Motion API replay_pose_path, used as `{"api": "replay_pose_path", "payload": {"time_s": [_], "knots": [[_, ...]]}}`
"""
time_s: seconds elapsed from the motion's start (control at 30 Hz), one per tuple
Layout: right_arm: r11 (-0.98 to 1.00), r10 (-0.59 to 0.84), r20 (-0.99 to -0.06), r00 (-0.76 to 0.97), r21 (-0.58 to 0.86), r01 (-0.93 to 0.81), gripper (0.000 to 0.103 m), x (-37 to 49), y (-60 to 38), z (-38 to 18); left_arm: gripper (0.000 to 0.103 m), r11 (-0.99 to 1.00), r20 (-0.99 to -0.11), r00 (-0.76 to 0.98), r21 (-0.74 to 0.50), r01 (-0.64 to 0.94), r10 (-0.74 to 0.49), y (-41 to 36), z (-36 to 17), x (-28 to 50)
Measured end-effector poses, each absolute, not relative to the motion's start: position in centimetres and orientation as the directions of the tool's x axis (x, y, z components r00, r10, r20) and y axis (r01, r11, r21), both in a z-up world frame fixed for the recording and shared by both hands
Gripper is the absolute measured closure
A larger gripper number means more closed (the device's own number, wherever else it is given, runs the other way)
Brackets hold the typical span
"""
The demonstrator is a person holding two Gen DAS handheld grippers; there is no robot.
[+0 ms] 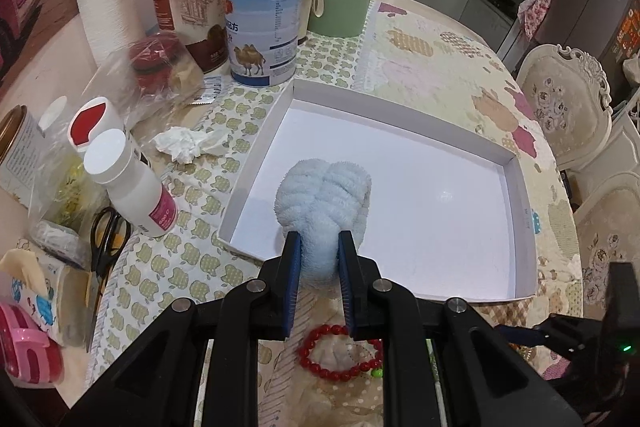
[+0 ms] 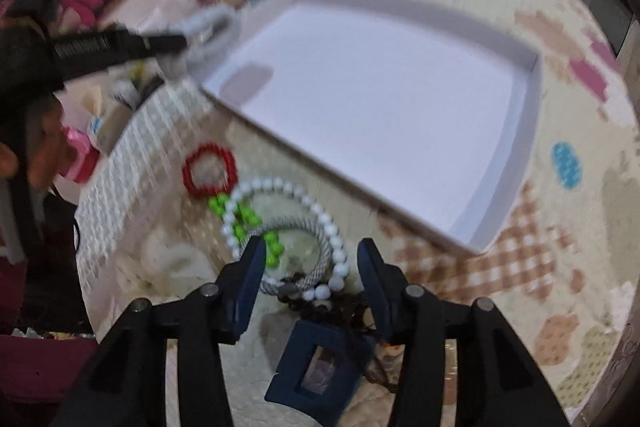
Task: Organize jewelry
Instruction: 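Carry both items into the white tray while the right gripper opens to release the hair tie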
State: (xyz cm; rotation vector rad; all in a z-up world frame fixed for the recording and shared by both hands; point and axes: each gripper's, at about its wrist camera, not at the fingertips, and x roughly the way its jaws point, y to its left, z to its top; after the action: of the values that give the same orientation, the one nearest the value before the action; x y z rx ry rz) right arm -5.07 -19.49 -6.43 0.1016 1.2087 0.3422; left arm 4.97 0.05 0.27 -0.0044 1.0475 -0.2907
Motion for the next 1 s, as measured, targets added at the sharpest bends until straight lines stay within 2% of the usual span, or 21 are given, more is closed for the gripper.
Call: {"api": "replay_pose_path", "payload": {"time_s": [0.07,0.1,0.23,0.6,0.8,1.0], "knots": [[0.948,0.298,-0.906,0.301,0.242,-0.208,0.066,-5.1,-19.1,-7.5,0.095,0.962,-0.854,0.462,-0.144,0.232,-0.239,0.1,0.2,5.1],[0.949,0.293,-0.91,0.292,0.239,-0.207,0.08,-5.1,-19.1,-8.0,0.095,0.962,-0.856,0.459,-0.146,0.23,-0.24,0.2,0.1,5.1],[0.951,0.29,-0.903,0.317,0.235,-0.201,0.095,-5.2,-19.4,-7.7,0.095,0.964,-0.861,0.452,-0.146,0.224,-0.235,0.3,-0.3,5.2],[0.947,0.32,-0.82,0.474,0.297,-0.126,0.095,-3.3,-23.1,-1.8,0.095,0.967,-0.857,0.464,-0.138,0.214,-0.225,0.0,0.0,6.8],[0.946,0.288,-0.82,0.495,0.322,-0.015,0.095,0.2,-25.6,-2.4,0.095,0.969,-0.861,0.466,-0.111,0.221,-0.205,-1.5,-0.6,8.9],[0.958,0.228,-0.845,0.484,0.284,0.043,0.095,3.9,-27.0,-4.3,0.094,0.971,-0.88,0.439,-0.088,0.222,-0.18,-2.9,-2.6,10.9]]}}
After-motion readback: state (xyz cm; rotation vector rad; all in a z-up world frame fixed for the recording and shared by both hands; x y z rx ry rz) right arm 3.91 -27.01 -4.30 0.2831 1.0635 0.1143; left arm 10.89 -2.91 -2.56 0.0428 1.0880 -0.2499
